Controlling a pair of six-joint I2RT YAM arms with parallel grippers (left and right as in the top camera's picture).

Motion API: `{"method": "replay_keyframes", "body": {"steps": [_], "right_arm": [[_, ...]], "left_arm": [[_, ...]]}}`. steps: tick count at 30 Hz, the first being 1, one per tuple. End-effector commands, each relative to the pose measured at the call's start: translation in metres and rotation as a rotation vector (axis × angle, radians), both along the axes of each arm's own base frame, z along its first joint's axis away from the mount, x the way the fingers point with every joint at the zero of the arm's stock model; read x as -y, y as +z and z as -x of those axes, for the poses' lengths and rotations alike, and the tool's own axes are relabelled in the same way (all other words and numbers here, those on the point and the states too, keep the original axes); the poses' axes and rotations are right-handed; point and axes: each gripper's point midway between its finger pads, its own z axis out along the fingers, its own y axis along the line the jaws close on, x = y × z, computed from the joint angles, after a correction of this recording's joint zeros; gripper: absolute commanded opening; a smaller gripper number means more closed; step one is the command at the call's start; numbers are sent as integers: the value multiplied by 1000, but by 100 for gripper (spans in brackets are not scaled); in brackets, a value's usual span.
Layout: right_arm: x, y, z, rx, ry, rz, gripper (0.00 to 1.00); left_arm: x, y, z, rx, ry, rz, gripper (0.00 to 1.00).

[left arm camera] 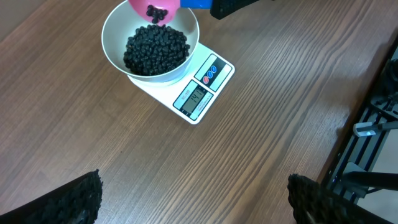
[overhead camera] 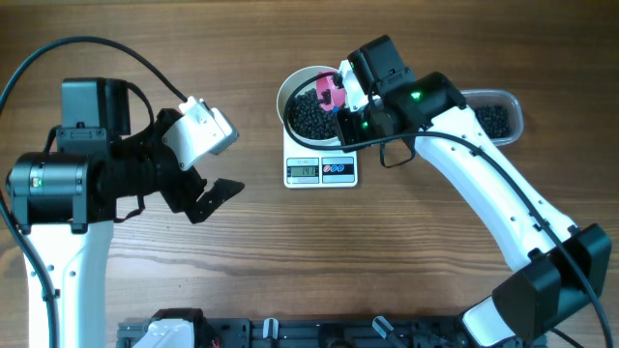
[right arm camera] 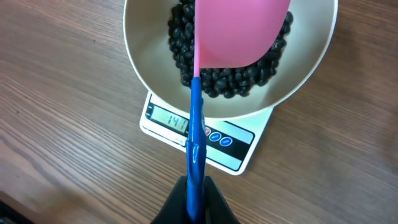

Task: Scoop item into bowl and weigh 150g on scale
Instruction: 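Tilt the scoop slowly with the right gripper, trickling beans into the bowl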

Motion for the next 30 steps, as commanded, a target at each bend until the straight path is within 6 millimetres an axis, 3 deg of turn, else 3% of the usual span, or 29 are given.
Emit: {"method": "replay_keyframes", "body": {"steps": [1, 5, 8, 13, 16, 22, 26, 28, 30], "right_arm": [[2, 4, -10, 34, -37, 26, 4], [14, 4, -19, 85, -48, 99, 5], [7, 20, -34, 145, -90, 52, 5], [17, 11, -25, 157, -10, 187, 5], [19, 14, -29, 216, 22, 263, 4], [8, 12, -20, 183, 55, 215, 4], [21, 9, -20, 190, 49, 295, 4], [15, 11, -22, 191, 22, 253, 4], [3, 3, -13, 154, 103, 221, 5]], "left_arm": [[-2, 5, -1, 25, -5, -6, 100], [-2, 5, -1, 25, -5, -6, 100], [-2, 5, -1, 25, -5, -6, 100], [-2, 5, -1, 25, -5, -6, 100], [-2, 5, -1, 25, -5, -6, 100], [-2, 5, -1, 25, -5, -6, 100], [-2, 5, -1, 25, -5, -6, 100], [-2, 5, -1, 25, -5, -6, 100], [-2, 5, -1, 25, -5, -6, 100]]}}
